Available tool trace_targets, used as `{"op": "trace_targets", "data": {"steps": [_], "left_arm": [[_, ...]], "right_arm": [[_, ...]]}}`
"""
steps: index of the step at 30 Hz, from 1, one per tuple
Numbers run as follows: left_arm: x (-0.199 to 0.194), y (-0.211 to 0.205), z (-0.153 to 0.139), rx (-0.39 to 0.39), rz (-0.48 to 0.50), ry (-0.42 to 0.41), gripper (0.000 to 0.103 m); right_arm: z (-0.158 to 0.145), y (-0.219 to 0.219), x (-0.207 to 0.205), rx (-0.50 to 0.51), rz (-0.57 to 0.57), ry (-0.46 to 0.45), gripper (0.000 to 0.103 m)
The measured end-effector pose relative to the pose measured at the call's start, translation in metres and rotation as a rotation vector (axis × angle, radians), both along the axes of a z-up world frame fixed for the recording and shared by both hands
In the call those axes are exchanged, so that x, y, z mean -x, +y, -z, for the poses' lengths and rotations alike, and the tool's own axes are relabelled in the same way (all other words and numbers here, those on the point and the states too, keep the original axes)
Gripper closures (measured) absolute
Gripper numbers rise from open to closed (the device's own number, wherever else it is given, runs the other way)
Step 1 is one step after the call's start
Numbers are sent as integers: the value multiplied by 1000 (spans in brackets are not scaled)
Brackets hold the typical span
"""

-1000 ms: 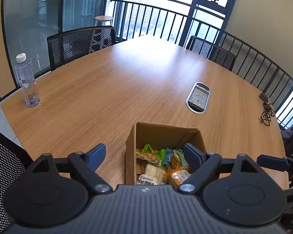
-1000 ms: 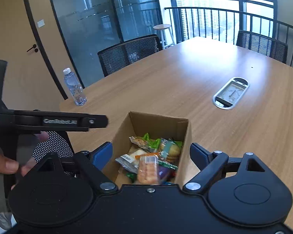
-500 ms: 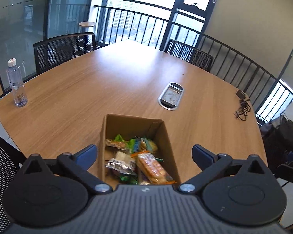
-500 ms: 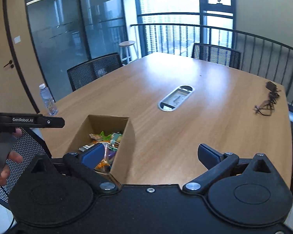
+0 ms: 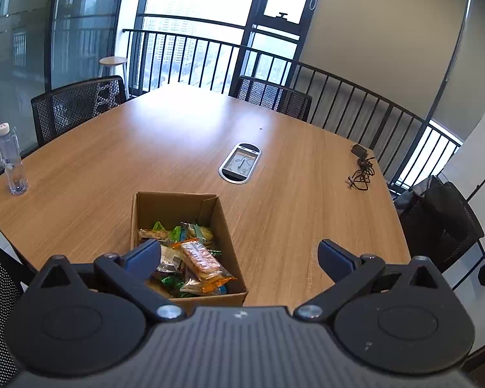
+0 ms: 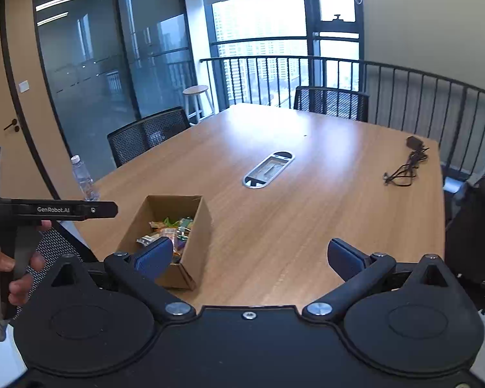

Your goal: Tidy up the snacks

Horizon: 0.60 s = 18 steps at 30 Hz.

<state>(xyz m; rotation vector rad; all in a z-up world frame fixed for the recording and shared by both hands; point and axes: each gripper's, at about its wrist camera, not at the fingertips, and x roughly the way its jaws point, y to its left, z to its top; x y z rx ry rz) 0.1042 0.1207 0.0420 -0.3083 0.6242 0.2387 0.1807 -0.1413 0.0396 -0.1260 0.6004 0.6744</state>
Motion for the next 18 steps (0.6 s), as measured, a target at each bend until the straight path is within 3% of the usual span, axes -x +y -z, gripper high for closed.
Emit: {"op": "trace_targets", "data": {"steps": [11,18], "left_arm": [[25,-38,0,-69,43,7,0],[33,-39,12,-83,19,44,0]], "right_arm": [[21,-36,27,23,198,1,0],[32,-34,40,14,191,6,0]]}}
